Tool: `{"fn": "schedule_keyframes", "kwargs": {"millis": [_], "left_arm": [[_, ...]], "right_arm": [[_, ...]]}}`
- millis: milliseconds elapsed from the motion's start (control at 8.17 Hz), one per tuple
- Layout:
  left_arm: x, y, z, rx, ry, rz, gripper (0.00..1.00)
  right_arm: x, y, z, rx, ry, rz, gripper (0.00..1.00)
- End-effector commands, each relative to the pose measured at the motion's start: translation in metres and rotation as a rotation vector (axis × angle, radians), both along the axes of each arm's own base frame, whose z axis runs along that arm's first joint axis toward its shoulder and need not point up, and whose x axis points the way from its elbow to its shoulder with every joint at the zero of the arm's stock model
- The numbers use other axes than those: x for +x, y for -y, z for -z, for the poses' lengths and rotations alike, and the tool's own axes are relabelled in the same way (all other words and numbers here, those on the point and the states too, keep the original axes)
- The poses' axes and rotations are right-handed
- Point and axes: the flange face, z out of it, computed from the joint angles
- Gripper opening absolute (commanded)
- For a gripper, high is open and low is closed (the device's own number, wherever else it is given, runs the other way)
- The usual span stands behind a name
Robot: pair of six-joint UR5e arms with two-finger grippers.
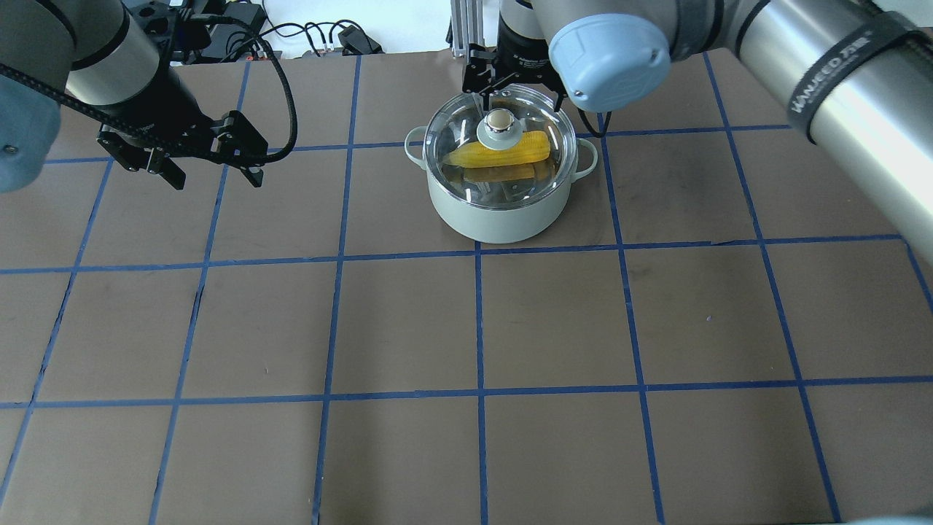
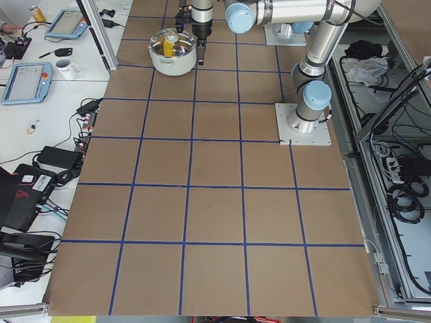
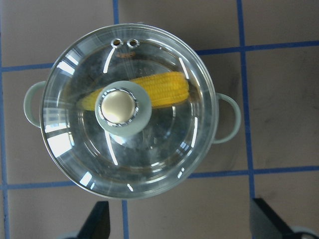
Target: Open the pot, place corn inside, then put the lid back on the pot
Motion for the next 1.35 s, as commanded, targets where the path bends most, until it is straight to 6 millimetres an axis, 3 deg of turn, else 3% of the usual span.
{"fn": "schedule_keyframes", "kwargs": {"millis": [0,122,245,1224], "left_arm": [[-0.001,-0.009,-0.008,-0.001,0.001,0.001,1.00],[-0.001,-0.008,-0.007,0.001,-0.002,0.005,1.00],[-0.001,-0.006,-0.005,0.004,-0.004,0.012,1.00],[0.001,-0.005,-0.001,0.016,0.009,0.016,1.00]], "right_arm": [[-0.079,-0.091,-0.054,0.081,-0.047,-0.024,1.00],[-0.097,-0.113,-0.067,0.130,-0.055,-0.030,1.00],[-0.097,-0.122,-0.066,0.159,-0.060,-0.027,1.00],[-0.098,-0.122,-0.069,0.144,-0.085,-0.033,1.00]]}}
